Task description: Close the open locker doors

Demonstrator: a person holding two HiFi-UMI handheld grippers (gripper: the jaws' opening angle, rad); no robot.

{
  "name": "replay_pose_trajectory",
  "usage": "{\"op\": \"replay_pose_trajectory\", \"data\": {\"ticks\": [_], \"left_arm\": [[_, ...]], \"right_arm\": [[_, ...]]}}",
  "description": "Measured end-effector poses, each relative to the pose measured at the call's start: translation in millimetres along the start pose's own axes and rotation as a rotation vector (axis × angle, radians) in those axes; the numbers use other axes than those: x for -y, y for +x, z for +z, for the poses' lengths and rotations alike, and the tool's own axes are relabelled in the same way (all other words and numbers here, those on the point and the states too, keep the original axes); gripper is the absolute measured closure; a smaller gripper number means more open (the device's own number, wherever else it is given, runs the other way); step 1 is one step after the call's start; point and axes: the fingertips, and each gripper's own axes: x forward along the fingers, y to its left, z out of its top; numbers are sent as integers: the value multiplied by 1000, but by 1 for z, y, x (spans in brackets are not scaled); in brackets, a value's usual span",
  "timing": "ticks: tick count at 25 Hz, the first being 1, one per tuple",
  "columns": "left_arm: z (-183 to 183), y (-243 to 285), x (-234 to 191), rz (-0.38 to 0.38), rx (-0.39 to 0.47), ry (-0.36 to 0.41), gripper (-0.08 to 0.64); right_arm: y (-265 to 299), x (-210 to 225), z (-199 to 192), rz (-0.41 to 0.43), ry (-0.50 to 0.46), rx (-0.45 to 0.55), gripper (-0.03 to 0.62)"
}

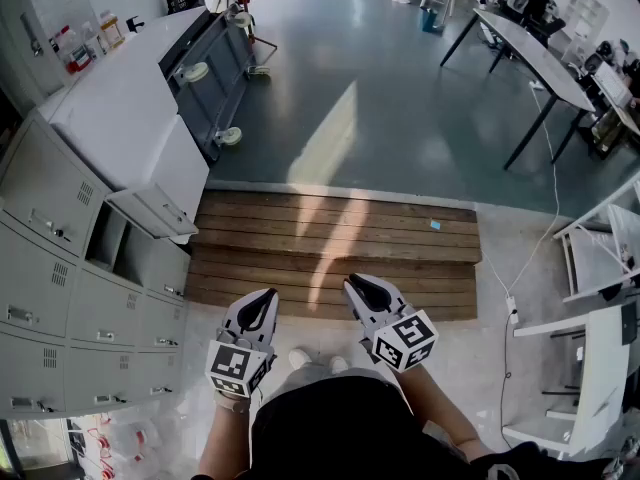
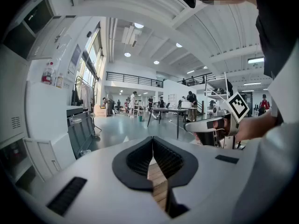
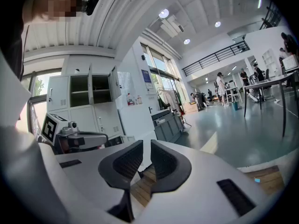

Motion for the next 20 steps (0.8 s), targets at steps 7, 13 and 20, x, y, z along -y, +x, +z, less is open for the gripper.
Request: {"op": "replay_pose_trajectory", "data": {"ticks": [7, 13, 20], "left_arm": [[-8, -26, -44, 21, 16, -25, 540], [-25, -52, -89, 74, 21, -67, 540], [-42, -57, -125, 100, 5, -102, 540]], "right_arm": [[47, -41, 0, 51, -24, -31, 523], [85, -62, -3, 57, -46, -58, 523], [124, -67, -8, 73, -36, -104, 523]]}}
